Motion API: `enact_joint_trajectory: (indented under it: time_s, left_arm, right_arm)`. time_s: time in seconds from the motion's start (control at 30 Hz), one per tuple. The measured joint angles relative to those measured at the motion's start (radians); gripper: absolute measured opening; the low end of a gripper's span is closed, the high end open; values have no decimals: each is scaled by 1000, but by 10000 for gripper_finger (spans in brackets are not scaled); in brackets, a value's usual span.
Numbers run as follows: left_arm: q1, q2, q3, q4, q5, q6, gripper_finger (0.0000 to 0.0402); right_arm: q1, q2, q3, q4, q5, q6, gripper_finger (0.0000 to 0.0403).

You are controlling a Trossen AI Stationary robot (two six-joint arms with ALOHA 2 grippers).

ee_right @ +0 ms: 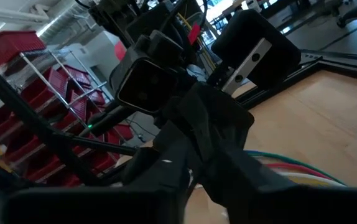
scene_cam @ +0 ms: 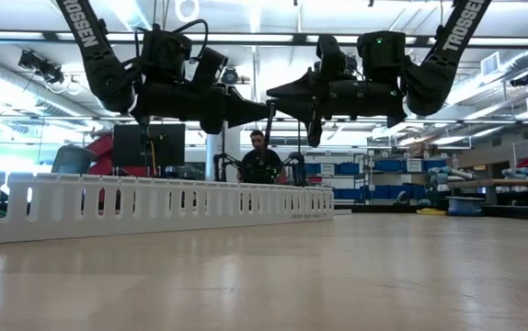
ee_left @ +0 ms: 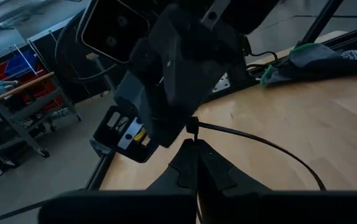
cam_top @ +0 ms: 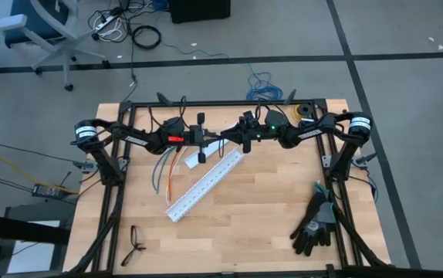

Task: Ziptie cables
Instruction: Wrap the cable wires with the black zip tie

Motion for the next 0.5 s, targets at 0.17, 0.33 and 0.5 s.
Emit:
enact_joint_trajectory:
  time_s: [0.17, 0.33, 0.5]
  left_arm:
    - [0, 1, -1, -9, 0, 0, 0]
    - [-19, 1, -1, -19, 6, 0, 0]
    - [-32, 1, -1, -27, 6, 0, 0]
  right_arm:
    - [-2, 0, 1, -27, -1, -74, 4]
    - [-40, 0, 0, -9, 26, -81, 0]
    - [-61, 0, 0, 9, 36, -67, 0]
